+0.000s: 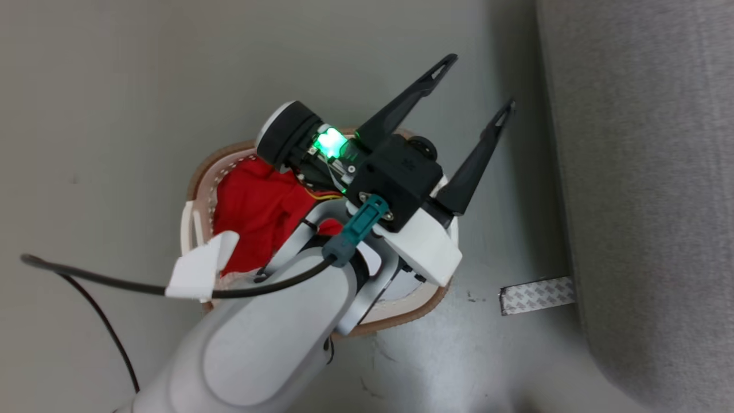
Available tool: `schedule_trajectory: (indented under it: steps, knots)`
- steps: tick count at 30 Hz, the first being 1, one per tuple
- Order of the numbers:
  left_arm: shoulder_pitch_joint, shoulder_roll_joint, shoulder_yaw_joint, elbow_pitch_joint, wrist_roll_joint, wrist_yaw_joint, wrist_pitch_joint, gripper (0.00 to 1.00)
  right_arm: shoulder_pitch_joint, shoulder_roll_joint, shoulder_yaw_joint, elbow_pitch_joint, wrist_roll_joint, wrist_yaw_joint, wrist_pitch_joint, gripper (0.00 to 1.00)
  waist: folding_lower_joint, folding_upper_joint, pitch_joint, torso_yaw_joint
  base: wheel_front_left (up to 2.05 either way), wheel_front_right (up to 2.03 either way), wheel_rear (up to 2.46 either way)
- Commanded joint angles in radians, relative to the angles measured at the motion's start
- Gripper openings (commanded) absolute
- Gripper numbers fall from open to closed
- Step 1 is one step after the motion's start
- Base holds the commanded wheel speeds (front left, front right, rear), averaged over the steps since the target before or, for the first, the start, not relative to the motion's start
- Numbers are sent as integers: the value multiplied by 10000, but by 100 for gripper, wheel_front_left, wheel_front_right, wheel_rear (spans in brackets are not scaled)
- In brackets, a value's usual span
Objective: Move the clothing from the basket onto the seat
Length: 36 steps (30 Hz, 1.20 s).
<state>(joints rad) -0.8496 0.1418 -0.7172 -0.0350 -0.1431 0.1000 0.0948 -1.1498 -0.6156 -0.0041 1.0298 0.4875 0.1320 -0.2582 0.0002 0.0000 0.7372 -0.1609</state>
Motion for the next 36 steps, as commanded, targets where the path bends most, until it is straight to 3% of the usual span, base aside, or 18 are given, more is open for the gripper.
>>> schedule_trajectory:
  steps: [1,2,3,4,5,12,15,26,36]
  knots:
    - [130,76,30,-25,66,32,-87,100,-118,89,-41,119,-111,-25,-58,0,-2,0,138,144,0,0,0]
    - [184,133,42,-10,53,42,-106,100,-128,164,-170,312,-275,-25,-73,0,-2,0,117,139,0,0,0]
    - [239,191,58,32,26,72,-110,100,-131,221,-347,439,-439,-26,-68,17,-2,0,56,121,0,0,0]
    - [286,216,65,69,-14,73,-134,100,-100,241,-581,361,-581,-25,-75,53,-2,0,-31,101,0,0,0]
    - [353,228,77,103,-69,99,-171,100,14,229,-879,235,-734,-26,-78,100,-2,0,-142,85,0,0,0]
    - [743,495,304,247,-361,298,-295,100,1116,928,-1939,-722,-1790,-25,-73,100,-2,0,-1145,-90,0,0,0]
    - [1073,570,496,413,-498,462,-371,100,1724,1179,-1901,-1397,-2144,-26,-62,100,-2,0,-1889,-155,0,0,0]
    - [2817,1341,1517,823,-1323,1228,-1008,100,3515,1638,-890,-4363,-2473,-25,-59,100,-2,0,-4682,8,0,0,0]
    - [4753,1838,2516,1312,-2162,1940,-1878,100,5604,1965,-22,-5726,-2141,-25,266,100,-2,0,-6391,822,0,0,0]
